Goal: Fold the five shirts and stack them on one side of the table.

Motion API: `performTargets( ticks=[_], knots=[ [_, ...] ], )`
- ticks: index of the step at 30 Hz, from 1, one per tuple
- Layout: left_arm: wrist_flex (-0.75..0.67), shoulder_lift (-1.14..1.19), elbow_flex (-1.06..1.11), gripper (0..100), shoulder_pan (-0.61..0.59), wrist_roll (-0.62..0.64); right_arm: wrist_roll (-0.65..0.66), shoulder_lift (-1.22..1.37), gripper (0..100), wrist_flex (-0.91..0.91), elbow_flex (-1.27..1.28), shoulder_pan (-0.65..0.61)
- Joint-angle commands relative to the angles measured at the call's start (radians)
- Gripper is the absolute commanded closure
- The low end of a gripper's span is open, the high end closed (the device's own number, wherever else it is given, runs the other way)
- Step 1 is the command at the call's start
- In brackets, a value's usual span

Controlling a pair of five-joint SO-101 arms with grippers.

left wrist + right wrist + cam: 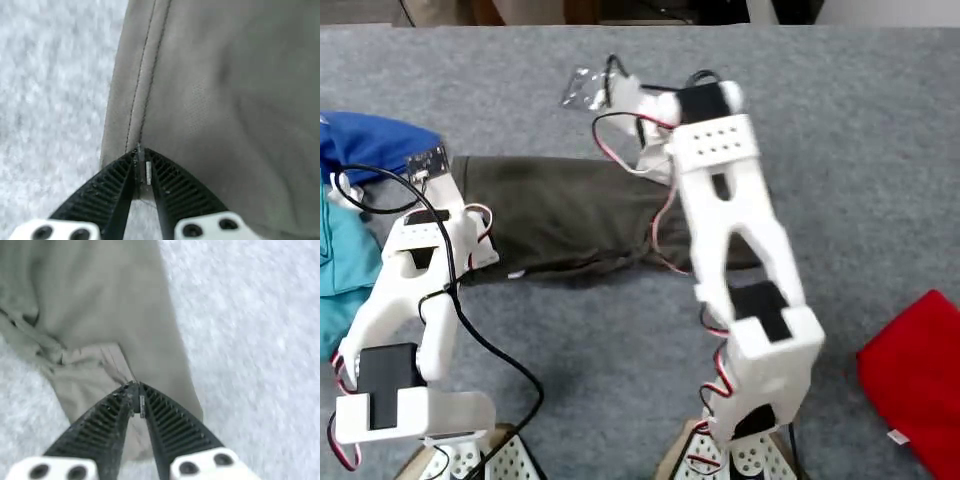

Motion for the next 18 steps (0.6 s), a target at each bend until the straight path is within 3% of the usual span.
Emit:
performTargets(
  ticks=[1,6,11,15,18],
  knots=[
    [0.135,-0.094,-0.098,98,0.018,0.002,-0.008,-0.113,99.4,0.057,-0.050,0.090],
    [0.316,-0.237,-0.219,96,0.005,0.000,-0.008,-0.157,99.4,0.115,-0.054,0.196],
    [0.344,-0.300,-0.327,79,-0.129,0.006,-0.008,-0.202,99.4,0.172,-0.054,0.249],
    [0.330,-0.209,-0.411,78,-0.245,-0.015,-0.008,-0.249,99.4,0.221,-0.047,0.263],
    [0.334,-0.050,-0.497,78,-0.262,-0.078,-0.009,-0.263,99.4,0.236,-0.036,0.263]
  ],
)
